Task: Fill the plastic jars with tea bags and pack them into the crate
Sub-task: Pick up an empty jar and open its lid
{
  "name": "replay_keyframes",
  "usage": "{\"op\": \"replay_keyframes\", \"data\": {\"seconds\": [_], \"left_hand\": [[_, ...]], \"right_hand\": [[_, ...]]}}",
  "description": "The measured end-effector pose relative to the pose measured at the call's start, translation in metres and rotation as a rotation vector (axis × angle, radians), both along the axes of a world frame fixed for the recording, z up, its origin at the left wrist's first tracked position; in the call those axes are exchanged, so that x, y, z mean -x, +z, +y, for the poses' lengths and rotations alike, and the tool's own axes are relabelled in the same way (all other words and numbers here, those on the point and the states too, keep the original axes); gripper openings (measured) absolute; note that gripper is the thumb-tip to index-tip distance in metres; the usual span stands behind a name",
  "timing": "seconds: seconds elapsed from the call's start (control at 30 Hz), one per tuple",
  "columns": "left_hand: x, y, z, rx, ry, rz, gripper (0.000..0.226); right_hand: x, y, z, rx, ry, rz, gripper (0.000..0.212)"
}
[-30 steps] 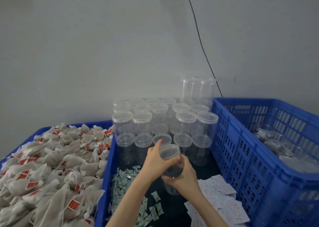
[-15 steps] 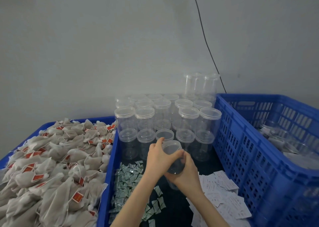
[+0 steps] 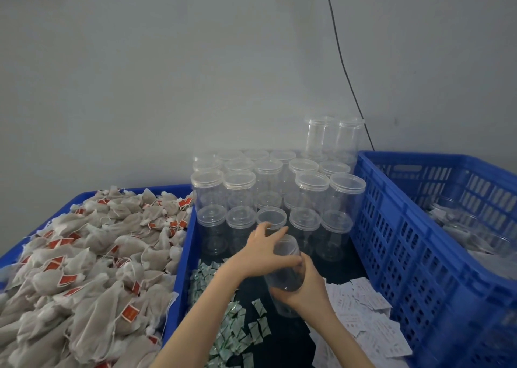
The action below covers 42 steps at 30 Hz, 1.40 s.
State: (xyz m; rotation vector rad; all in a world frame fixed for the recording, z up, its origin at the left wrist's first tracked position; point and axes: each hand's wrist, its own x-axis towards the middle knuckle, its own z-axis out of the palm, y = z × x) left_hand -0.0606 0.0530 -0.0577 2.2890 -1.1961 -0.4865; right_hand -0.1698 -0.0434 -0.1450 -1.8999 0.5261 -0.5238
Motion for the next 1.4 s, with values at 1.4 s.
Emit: {"op": "replay_keyframes", "data": {"seconds": [1.4], "left_hand": [[0.012,0.018,-0.001,-0.263,0.349,-0.295,0.098]], "right_hand": [[0.004,-0.001,0.025,0.552,-0.272,-0.104,0.094]]}}
